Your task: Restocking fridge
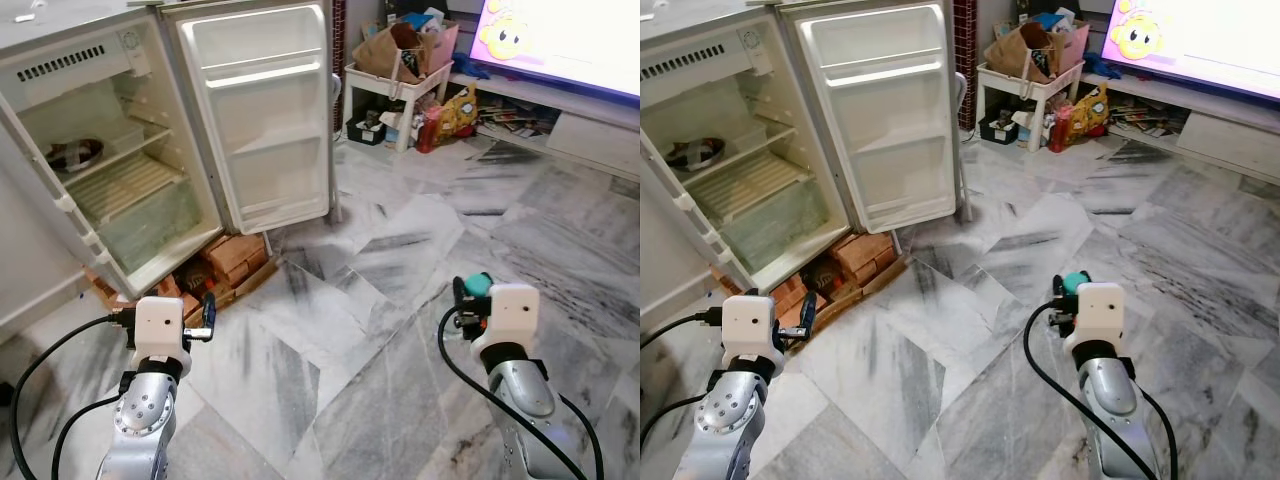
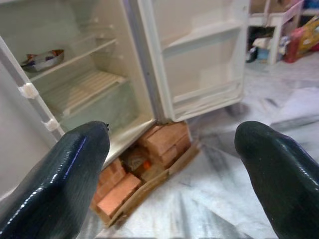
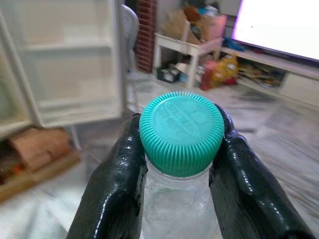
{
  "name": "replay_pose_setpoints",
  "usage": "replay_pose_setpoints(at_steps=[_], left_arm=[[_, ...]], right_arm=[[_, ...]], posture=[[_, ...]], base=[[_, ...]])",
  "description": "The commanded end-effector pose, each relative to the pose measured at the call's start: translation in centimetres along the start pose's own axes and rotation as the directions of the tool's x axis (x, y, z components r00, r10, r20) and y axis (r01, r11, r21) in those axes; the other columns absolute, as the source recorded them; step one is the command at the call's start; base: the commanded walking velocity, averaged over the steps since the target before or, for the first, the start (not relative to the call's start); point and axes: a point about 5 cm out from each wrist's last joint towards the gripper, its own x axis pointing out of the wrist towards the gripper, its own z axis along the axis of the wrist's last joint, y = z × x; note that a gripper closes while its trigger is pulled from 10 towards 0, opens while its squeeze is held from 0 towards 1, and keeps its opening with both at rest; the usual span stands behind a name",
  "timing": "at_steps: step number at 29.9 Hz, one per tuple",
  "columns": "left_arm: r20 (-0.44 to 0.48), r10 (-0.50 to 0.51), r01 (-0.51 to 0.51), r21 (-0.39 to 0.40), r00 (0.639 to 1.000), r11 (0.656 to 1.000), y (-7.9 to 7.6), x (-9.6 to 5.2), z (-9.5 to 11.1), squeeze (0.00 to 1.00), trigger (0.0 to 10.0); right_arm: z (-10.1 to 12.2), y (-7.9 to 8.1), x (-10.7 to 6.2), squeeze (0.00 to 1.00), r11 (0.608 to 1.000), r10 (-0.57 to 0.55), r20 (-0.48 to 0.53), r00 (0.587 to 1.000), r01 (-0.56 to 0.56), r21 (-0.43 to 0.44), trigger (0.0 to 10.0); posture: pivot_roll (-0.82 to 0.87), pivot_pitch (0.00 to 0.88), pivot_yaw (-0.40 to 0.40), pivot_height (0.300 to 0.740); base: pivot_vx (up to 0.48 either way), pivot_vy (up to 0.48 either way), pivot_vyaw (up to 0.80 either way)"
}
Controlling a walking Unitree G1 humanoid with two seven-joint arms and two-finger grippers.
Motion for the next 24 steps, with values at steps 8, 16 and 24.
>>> replay_pose_setpoints(at_steps=[8, 16, 24], left_arm=[[0.036, -0.024, 0.024, -0.016, 0.999, 1.0, -0.9, 0.8, 1.0, 0.0, 10.0], [0.036, -0.02, 0.021, -0.019, 0.999, 1.0, -1.1, 0.9, 1.1, 0.0, 10.0], [0.038, -0.032, 0.033, -0.022, 0.999, 0.999, -1.6, 1.0, 1.1, 0.0, 10.0]], right_arm=[[0.5, 1.6, 0.2, 0.0, 0.997, 0.073, 0.012, 0.997, -0.073, -0.019, 10.0], [-0.2, 1.1, -0.1, 0.0, 0.993, 0.113, -0.029, 0.993, -0.114, -0.028, 10.0], [0.4, 1.4, 0.3, 0.0, 0.991, 0.132, -0.005, 0.991, -0.132, -0.039, 10.0]], posture=[[0.02, 0.0, 0.011, 0.74], [0.02, 0.0, 0.003, 0.74], [0.01, 0.0, 0.003, 0.74]], base=[[0.423, 0.0, 0.0], [0.424, 0.0, 0.0], [0.425, 0.0, 0.6]])
